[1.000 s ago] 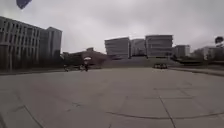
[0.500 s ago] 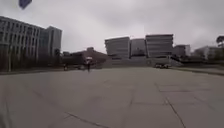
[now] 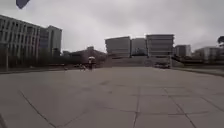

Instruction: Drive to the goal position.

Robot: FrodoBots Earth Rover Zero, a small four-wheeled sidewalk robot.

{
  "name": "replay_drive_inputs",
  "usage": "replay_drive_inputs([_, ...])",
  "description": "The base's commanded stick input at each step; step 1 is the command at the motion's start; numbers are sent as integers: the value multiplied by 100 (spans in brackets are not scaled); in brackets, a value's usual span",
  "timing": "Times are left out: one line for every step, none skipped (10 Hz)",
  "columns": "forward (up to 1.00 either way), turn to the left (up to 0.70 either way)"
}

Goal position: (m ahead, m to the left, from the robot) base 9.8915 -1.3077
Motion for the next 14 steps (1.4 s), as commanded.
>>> replay_drive_inputs([70, 0])
replay_drive_inputs([70, 0])
replay_drive_inputs([70, 0])
replay_drive_inputs([70, 0])
replay_drive_inputs([70, 0])
replay_drive_inputs([70, 0])
replay_drive_inputs([70, 0])
replay_drive_inputs([70, 0])
replay_drive_inputs([70, 0])
replay_drive_inputs([70, 0])
replay_drive_inputs([70, 0])
replay_drive_inputs([70, 0])
replay_drive_inputs([70, 0])
replay_drive_inputs([70, 0])
